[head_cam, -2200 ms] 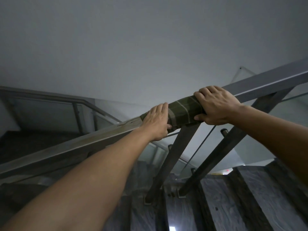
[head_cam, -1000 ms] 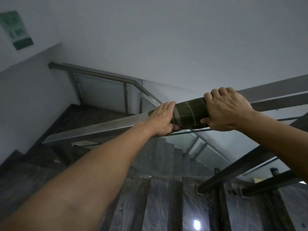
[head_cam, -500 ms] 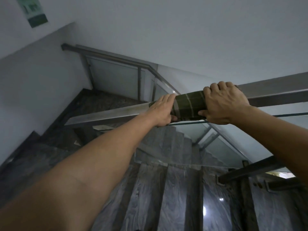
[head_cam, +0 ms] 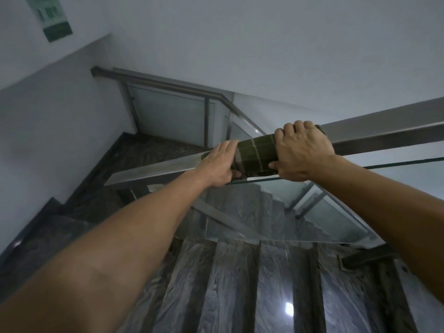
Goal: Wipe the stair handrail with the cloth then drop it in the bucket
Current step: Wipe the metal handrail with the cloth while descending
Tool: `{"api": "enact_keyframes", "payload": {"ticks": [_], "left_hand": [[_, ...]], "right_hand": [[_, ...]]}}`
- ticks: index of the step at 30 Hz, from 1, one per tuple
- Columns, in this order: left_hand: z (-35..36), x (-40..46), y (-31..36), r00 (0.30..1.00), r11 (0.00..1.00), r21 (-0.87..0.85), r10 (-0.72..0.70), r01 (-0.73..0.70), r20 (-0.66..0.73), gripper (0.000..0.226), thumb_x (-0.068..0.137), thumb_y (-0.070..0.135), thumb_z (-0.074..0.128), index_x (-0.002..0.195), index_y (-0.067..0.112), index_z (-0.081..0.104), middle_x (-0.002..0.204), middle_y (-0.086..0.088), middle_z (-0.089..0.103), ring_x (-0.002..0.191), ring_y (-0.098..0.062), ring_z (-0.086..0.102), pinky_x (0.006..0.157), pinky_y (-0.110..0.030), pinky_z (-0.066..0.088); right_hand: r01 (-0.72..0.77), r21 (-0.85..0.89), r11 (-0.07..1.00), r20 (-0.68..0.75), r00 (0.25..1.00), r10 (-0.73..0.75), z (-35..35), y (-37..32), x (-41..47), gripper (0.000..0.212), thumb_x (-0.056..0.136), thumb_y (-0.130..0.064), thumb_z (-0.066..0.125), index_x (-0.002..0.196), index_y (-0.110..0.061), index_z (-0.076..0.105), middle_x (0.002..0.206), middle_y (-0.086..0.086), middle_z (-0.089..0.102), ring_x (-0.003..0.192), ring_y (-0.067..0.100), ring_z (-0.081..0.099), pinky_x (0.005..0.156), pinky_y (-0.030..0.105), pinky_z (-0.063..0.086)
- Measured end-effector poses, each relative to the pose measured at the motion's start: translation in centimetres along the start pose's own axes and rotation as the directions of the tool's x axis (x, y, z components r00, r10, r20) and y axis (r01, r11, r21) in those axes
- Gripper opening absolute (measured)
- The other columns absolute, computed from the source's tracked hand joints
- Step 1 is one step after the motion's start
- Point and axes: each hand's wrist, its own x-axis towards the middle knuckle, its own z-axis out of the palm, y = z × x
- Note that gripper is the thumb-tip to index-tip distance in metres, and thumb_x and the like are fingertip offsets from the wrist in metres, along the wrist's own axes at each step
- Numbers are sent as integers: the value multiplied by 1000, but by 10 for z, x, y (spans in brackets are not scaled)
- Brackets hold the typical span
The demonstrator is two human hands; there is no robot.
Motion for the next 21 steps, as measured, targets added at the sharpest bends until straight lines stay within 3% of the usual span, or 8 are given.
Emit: {"api": "enact_keyframes", "payload": {"ticks": [10,21], "left_hand": [[3,-19,-83,999,998,-31,47,-48,-22,71,78,29,72,134,17,30,133,-6,42,124,-24,39,101,-42,35],[11,-52,-187,1000,999,-31,-11,10,-15,81,77,27,74,140,12,26,145,-10,35,135,-27,31,116,-43,24]], "right_hand": [[-24,-39,999,-6,1000,24,12,-73,42,67,81,-67,46,114,-9,49,106,14,61,94,30,59,88,43,49],[-2,10,1000,43,999,1,27,-168,99,67,82,-67,44,119,-11,45,113,14,58,99,29,57,92,43,47]]}}
